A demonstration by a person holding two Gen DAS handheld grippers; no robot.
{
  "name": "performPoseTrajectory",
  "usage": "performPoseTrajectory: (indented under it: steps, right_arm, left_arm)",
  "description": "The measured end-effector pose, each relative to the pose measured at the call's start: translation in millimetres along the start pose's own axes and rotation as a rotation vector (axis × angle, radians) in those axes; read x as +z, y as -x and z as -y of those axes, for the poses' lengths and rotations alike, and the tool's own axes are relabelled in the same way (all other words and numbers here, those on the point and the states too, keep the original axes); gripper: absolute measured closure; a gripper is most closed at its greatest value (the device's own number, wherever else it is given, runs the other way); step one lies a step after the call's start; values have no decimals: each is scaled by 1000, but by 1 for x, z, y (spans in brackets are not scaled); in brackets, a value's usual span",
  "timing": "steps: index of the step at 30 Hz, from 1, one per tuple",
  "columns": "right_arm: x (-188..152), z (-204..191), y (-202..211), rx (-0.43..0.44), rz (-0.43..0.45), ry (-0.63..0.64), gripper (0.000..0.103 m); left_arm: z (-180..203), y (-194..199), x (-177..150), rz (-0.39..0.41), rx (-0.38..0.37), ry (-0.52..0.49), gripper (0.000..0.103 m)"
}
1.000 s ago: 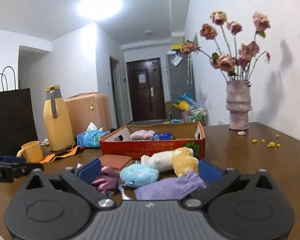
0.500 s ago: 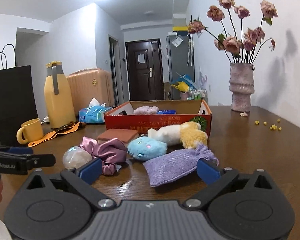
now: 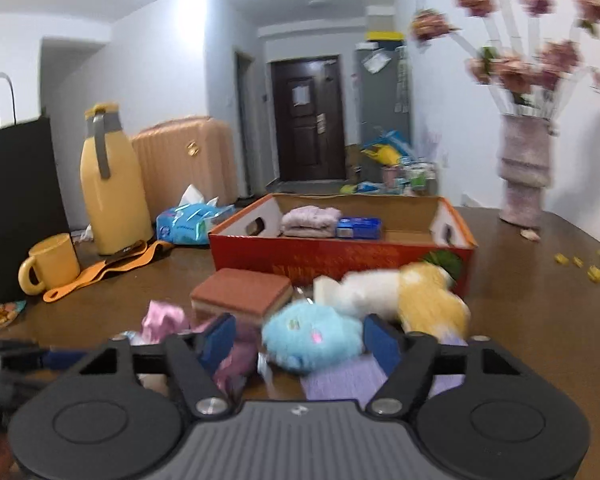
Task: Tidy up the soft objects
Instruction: 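Grasp the clear iridescent bag with the left tool while the right tool grasps the snack packet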
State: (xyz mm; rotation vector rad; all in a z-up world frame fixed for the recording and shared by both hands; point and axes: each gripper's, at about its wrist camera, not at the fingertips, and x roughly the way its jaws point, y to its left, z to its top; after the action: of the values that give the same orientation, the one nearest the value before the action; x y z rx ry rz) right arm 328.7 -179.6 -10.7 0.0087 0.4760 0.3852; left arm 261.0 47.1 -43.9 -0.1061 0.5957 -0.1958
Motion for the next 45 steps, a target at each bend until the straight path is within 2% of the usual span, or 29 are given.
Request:
performPoseTrajectory:
  steps: [1,4,8,9,11,13,16,19,23,27,30,33,38,42,45]
  right_arm:
    - [8,2,-19,10,-23,8,59]
    - [26,12,-75,51,-123,-33,74]
    - [33,18,-127,46,-246,-53,75]
    - [32,17,-134,37,-258,-45,76]
    - [31,17,-145,40,-274,-54,84]
    - [31,17,-150,43,-286,-67,85]
    - [29,9,-162,47,-336,-28,83]
    - [30,8,-161,34,-330,-22,90]
    - [39,18,-136,16,-265,-67,90]
    - [58,24,-75,27,-143,-74,90]
    - [59,24,-27,41,-74,-61,90]
    - [47,25,25,63,-25,-71,90]
    - [1,22,100,108,13,-132,90]
    - [-29,17,125,94,-7,-161,90]
    - [-34,21,137,77,8,-155,90]
  left_arm:
    - [-3,-1,0,-4,-12,5,73]
    - [-13,3,5,-2,-41,31,83]
    - [-33,17,21,56,-68,114,85]
    - [-37,20,26,80,-70,127,85]
    - [-41,25,35,118,-56,128,86]
    - [-41,25,41,146,-27,108,86]
    - [-38,20,47,150,-4,98,86]
    - [-35,22,50,160,1,97,86]
    - [-32,35,52,181,9,87,87]
    - [-21,55,55,220,7,64,87]
    - [-8,73,52,246,-10,42,87]
    - [6,87,45,252,-33,28,87]
    - [33,98,25,194,-87,25,87]
    - [50,102,15,167,-105,9,87]
    - [61,108,17,181,-109,-17,87]
